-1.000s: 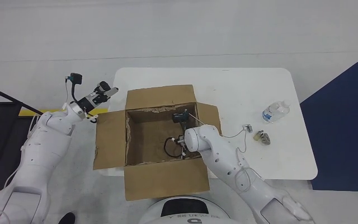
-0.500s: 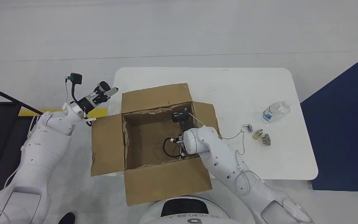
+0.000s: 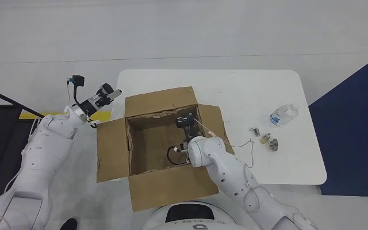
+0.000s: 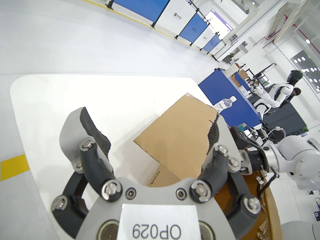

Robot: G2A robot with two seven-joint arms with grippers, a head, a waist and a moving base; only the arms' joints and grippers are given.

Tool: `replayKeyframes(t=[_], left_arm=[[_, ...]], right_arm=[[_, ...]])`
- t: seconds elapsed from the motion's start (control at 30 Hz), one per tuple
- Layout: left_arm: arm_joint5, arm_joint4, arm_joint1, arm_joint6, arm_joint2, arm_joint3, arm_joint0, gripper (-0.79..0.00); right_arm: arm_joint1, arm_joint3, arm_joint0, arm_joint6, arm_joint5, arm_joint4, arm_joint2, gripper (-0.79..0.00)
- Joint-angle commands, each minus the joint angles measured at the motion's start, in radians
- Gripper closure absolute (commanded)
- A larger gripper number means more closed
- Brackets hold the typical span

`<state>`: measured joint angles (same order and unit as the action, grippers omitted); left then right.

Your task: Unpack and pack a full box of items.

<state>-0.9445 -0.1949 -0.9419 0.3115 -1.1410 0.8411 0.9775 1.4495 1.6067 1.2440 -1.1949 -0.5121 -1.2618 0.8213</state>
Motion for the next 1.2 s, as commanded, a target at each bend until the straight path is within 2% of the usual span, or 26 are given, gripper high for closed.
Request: replayKeyframes(t=[0.0,0.23,0.47,0.57,0.6,0.63,0.87,1.17], left_arm=[[0.000,0.000,0.000,0.000,0.000,0.000,0.000,-0.785],[0.000,0.000,0.000,0.000,0.000,0.000,0.000,-0.785],[0.000,0.000,0.000,0.000,0.000,0.000,0.000,-0.785],[0.000,0.000,0.000,0.000,0.000,0.000,0.000,-0.785],[0.000,0.000,0.000,0.000,0.000,0.000,0.000,-0.785],[0.000,0.000,0.000,0.000,0.000,0.000,0.000,-0.785],[0.000,0.000,0.000,0.000,0.000,0.000,0.000,-0.785],[0.000,0.000,0.000,0.000,0.000,0.000,0.000,-0.785]], right_arm=[[0.006,-0.036,-0.017,-0.002,-0.020,0.011,-0.001,-0.382],[0.027,-0.109,-0.063,-0.010,-0.019,0.062,-0.016,-0.357],[0.041,-0.168,-0.097,-0.015,-0.013,0.091,-0.020,-0.259],[0.045,-0.181,-0.106,-0.016,-0.013,0.096,-0.021,-0.105],[0.046,-0.184,-0.107,-0.017,-0.014,0.096,-0.020,-0.015],[0.046,-0.188,-0.108,-0.018,-0.017,0.096,-0.018,0.000],[0.046,-0.164,-0.092,-0.019,-0.017,0.071,-0.015,0.000],[0.028,0.055,0.020,-0.030,-0.068,-0.115,-0.031,0.000]])
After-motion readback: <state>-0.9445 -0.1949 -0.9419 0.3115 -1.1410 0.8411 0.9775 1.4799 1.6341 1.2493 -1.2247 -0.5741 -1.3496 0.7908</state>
